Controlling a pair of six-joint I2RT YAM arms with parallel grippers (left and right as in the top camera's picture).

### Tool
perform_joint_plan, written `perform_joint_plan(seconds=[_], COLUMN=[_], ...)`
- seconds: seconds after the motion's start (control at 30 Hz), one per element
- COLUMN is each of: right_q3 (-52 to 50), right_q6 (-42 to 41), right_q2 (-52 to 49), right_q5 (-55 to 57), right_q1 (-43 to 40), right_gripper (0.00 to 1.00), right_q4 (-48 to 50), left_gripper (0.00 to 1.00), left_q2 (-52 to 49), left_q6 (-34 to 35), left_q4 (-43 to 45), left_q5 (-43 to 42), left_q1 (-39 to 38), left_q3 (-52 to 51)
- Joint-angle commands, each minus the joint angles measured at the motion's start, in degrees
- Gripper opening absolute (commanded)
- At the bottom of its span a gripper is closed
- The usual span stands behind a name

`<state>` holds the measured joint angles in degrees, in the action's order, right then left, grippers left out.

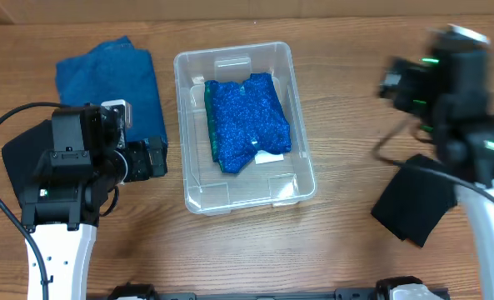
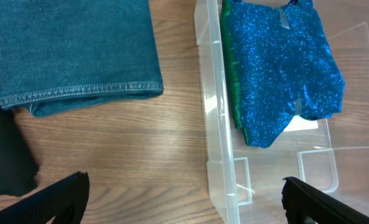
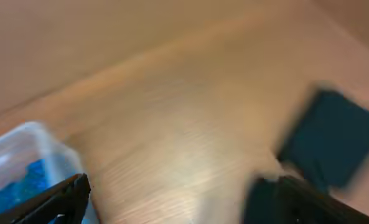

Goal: Pack container
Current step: 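Move the right gripper back and grasp the black cloth on the right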

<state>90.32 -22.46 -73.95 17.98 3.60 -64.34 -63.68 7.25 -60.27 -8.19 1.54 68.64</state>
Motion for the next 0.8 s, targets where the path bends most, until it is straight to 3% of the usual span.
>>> perform_joint_plan(seconds=[0.0,0.13,0.27,0.4,0.6,0.67,0.77], right_q3=[-1.16,-14.34,-34.82,-47.52,-51.43,-51.43,-51.43], right_q6=[-8.63,-5.07,-2.73,-2.64,-2.51,-1.16,-1.07], right_q2=[-0.02,-0.04,-0.87,-4.31,-10.19,-11.87,-12.98], right_q5=[-6.38,-15.02,-22.82,-24.61,-27.85,-28.61,-28.63], right_q1=[-12.79,-29.27,-40.59,-44.83,-44.81,-44.81,-44.81], right_gripper=[1.0,1.0,1.0,1.0,0.99,0.87,0.48], right_q4=[-7.04,-4.96,8.98,20.2,26.49,26.73,26.6], left_gripper=[1.0,1.0,1.0,1.0,1.0,1.0,1.0], left_q2=[-0.02,-0.02,-0.02,-0.02,-0.02,-0.02,-0.02], left_q6=[-0.85,-0.85,-0.85,-0.85,-0.85,-0.85,-0.85], left_q4=[0.07,0.13,0.09,0.07,0.09,0.07,0.09], left_q5=[-0.44,-0.42,-0.44,-0.42,-0.42,-0.44,-0.42], left_q1=[0.31,0.31,0.31,0.31,0.31,0.31,0.31], left_q3=[1.36,1.36,1.36,1.36,1.36,1.36,1.36])
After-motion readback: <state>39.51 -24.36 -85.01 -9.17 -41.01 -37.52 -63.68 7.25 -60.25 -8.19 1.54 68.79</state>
